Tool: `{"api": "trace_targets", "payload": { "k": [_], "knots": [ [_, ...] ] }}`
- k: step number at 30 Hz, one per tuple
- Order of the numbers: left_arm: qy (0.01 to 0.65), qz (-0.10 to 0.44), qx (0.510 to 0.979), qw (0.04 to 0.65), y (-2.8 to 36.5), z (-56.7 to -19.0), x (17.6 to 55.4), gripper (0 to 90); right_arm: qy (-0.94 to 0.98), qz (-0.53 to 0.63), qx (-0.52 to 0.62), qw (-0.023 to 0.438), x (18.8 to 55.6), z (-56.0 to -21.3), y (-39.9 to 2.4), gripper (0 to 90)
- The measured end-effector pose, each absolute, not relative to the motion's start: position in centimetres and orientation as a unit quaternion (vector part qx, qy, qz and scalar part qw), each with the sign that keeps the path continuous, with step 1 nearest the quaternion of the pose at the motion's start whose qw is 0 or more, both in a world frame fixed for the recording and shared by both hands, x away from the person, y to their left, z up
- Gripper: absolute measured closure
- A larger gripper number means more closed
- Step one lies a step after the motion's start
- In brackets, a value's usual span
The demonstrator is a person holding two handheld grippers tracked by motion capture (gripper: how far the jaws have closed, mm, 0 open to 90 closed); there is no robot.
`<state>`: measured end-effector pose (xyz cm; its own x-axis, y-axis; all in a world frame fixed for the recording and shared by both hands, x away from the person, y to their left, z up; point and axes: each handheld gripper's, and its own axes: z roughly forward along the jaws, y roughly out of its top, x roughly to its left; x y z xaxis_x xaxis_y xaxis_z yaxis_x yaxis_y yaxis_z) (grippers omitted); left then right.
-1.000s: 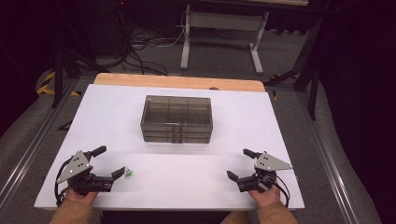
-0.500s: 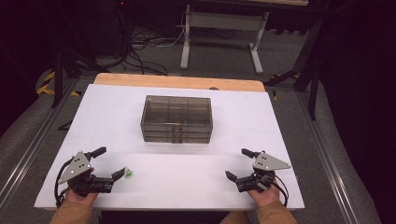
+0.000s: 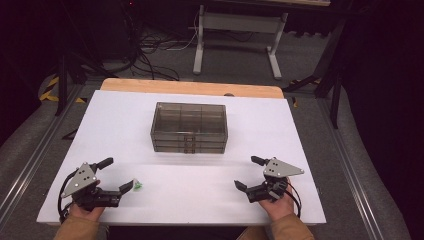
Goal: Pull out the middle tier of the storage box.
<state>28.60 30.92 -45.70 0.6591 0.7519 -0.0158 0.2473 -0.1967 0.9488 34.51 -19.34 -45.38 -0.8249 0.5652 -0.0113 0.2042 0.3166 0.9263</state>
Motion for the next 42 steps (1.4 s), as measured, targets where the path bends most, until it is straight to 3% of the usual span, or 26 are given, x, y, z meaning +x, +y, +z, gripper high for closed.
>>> {"api": "trace_targets", "payload": {
  "k": [15, 42],
  "knots": [
    [0.337, 0.238, 0.737, 0.535, 30.8, -45.7, 28.7, 0.5, 0.805, 0.537, 0.217, 0.131, 35.4, -44.5, -16.9, 0.0],
    [0.343, 0.233, 0.737, 0.533, 30.8, -45.8, 28.6, 0.5, 0.821, 0.525, 0.186, 0.124, 37.0, -42.4, -12.4, 0.0]
  ]
}}
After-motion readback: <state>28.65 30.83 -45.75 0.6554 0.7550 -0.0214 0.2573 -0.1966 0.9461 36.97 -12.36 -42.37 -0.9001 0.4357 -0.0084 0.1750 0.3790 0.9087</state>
